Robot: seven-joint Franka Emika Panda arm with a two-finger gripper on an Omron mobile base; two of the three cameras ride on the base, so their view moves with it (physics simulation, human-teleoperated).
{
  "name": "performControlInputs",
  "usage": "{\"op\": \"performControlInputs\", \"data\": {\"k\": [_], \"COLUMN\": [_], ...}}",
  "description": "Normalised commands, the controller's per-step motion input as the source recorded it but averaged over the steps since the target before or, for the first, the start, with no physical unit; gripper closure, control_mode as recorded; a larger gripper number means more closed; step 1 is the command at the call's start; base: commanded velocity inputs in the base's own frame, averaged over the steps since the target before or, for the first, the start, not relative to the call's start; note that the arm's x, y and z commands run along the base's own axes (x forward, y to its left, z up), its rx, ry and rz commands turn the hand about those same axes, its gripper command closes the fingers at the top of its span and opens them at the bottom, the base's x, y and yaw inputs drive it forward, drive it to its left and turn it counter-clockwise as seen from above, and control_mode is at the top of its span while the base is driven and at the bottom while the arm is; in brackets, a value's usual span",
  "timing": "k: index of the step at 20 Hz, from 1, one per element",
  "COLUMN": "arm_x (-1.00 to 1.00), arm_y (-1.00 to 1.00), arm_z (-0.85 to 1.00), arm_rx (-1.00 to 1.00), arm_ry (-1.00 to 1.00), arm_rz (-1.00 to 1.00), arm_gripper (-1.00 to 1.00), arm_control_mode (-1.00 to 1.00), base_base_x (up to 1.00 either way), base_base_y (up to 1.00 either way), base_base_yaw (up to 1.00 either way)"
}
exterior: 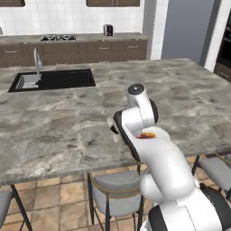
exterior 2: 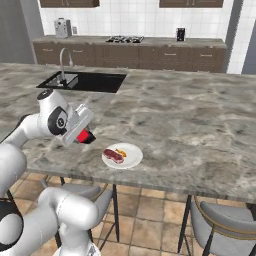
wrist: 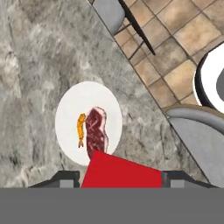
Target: Retrieve the tupperware and aluminum foil from the cabinet and place them on the dining counter near the plate with shrimp and steak to prepare for storing leftovers.
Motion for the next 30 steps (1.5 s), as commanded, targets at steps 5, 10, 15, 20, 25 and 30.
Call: {"op": "performControlInputs", "data": {"k": [5,10,15,20,25,30], "arm_x": [0.36,0.24,0.07,0.0,0.0,0.0], "arm_y": [0.0,0.12,0.41,0.56,0.43,0.03], "arm_z": [-0.57,-0.82,-0.98,-0.92,-0.72,-0.16], "arm_rx": [0.0,0.0,-0.01,-0.04,-0.04,0.0], "arm_ry": [-0.09,-0.13,-0.08,-0.01,0.02,0.07], "arm_rz": [-0.15,-0.19,-0.2,-0.2,-0.22,-0.23], "arm_gripper": [1.0,1.0,1.0,-1.0,-1.0,-1.0], "arm_control_mode": [-1.0,-1.0,-1.0,-1.0,-1.0,-1.0], "base_base_x": [0.0,0.0,0.0,0.0,0.0,0.0], "base_base_y": [0.0,0.0,0.0,0.0,0.0,0.0], "base_base_yaw": [0.0,0.0,0.0,0.0,0.0,0.0]}}
